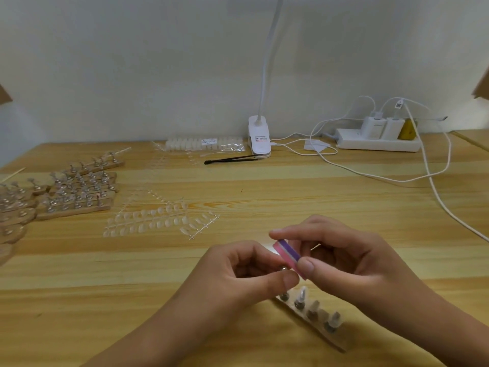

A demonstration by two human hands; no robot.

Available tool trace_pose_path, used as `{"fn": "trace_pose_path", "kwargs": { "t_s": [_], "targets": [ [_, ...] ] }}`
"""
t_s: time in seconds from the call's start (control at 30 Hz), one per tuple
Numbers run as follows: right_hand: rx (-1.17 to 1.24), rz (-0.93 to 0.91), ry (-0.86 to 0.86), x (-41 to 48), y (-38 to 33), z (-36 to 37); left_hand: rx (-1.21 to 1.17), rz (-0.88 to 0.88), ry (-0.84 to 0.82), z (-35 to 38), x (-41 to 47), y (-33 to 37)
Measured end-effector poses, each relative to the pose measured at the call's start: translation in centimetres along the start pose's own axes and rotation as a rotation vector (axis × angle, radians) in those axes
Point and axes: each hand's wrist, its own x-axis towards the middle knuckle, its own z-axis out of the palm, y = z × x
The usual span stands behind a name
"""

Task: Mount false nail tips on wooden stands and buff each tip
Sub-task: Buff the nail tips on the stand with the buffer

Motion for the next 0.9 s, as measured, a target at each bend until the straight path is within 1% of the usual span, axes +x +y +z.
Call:
{"fn": "trace_pose_path", "kwargs": {
  "t_s": [0.13, 0.27, 0.43, 0.57, 0.7, 0.83, 0.9],
  "targets": [
    [0.016, 0.002, 0.007, -0.26, -0.24, -0.18, -0.023, -0.002, 0.047, -0.30, 0.07, 0.09],
    [0.042, 0.022, 0.028, -0.13, -0.09, 0.12, -0.022, -0.007, 0.008, 0.39, -0.19, -0.11],
    [0.042, 0.049, 0.012, -0.34, -0.30, 0.14, -0.050, 0.005, 0.036, -0.31, -0.08, -0.12],
    [0.043, 0.083, 0.038, -0.12, -0.14, 0.36, -0.068, -0.024, 0.000, 0.52, -0.19, -0.34],
    [0.067, 0.071, 0.011, -0.37, -0.51, 0.18, -0.057, -0.001, 0.030, -0.09, -0.03, -0.28],
    [0.076, 0.083, 0.025, -0.06, -0.37, 0.41, -0.027, -0.017, -0.031, 0.55, -0.25, -0.46],
    [0.098, 0.087, 0.020, -0.25, -0.48, 0.18, -0.050, -0.015, -0.014, 0.40, -0.10, -0.39]
  ]
}}
